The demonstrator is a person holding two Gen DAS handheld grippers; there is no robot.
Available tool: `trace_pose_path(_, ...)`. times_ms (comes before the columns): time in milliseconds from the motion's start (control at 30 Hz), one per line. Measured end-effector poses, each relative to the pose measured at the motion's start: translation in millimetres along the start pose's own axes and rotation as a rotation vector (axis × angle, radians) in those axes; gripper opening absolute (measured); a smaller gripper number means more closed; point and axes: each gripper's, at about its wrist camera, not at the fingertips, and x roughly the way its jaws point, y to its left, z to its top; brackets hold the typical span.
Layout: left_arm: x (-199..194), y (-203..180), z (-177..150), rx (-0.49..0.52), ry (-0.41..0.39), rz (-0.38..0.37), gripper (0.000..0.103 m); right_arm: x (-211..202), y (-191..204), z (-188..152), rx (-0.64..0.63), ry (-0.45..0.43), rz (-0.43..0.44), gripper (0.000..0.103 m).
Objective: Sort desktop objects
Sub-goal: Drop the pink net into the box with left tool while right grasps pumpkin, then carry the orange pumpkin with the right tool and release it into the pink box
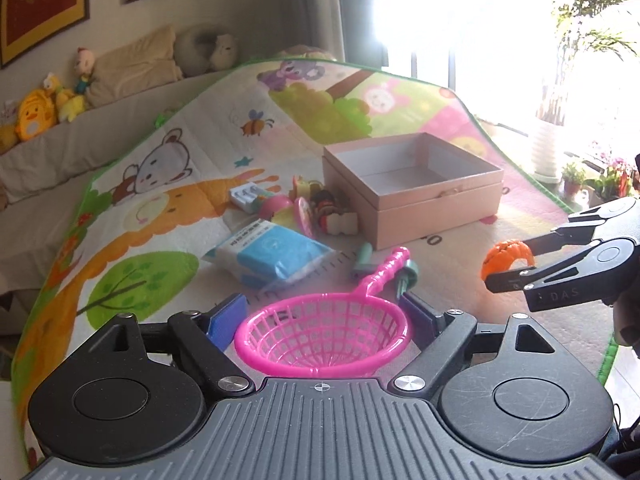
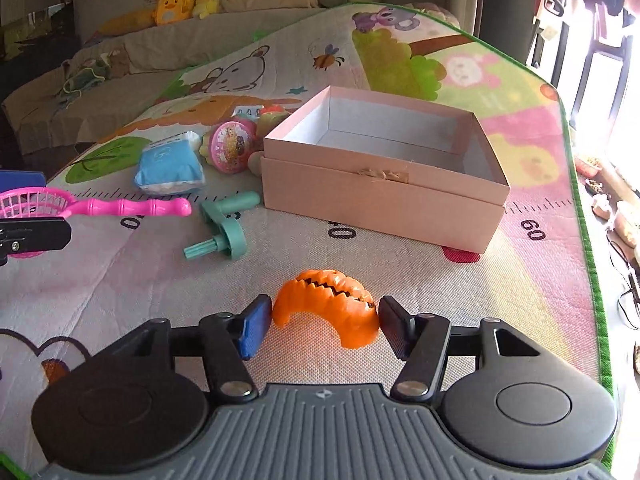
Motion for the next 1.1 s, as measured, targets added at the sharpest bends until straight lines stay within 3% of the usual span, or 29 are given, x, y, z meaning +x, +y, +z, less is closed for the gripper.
trace_pose_path(133,-20,-2,29,-0.005,-0.104,0.015,0.088,-44,-13,6,0.016,-0.053,0.04,0.059)
trace_pose_path(167,-22,-2,39,-0.017,-0.13,0.011,0.088,-55,-16,10,0.019,-0.069,0.049,0.046)
trace_pose_path(200,-23,-4,53,-0.038,-0.165,0.002,0.088,-65,-19,18,0.025,-0.088,0.059,0.039)
trace_pose_path(300,-9,-14,87,-0.086,-0.231,-0.039,0.088,-89,-25,34,0.002,-0.192,0.022,0.039)
trace_pose_path(367,14,-22,105,-0.111,-0.231,-0.047,0.088,-88,-27,41,-0.012,-0.227,-0.006,0.039)
trace_pose_path(567,112,-47,151,-0.178,-0.179,-0.082,0.089,-72,-56,28,0.023,-0.212,-0.077,0.04)
trace_pose_path(633,152,-54,161,-0.178,-0.14,-0.111,0.1,-74,-70,19,0.069,-0.186,-0.111,0.041)
trace_pose_path(733,198,-53,162,-0.223,-0.045,-0.156,0.1,-87,-82,-5,0.112,-0.157,-0.079,0.063)
trace_pose_path(800,200,-44,156,-0.256,-0.051,-0.154,0.1,-90,-77,-22,0.099,-0.134,-0.06,0.078)
trace_pose_path(933,166,-23,136,-0.261,-0.05,-0.141,0.102,-78,-60,-40,0.066,-0.052,-0.015,0.078)
trace_pose_path(1100,113,-22,93,-0.108,-0.028,-0.106,0.103,-65,-38,-50,0.03,0.014,0.027,0.082)
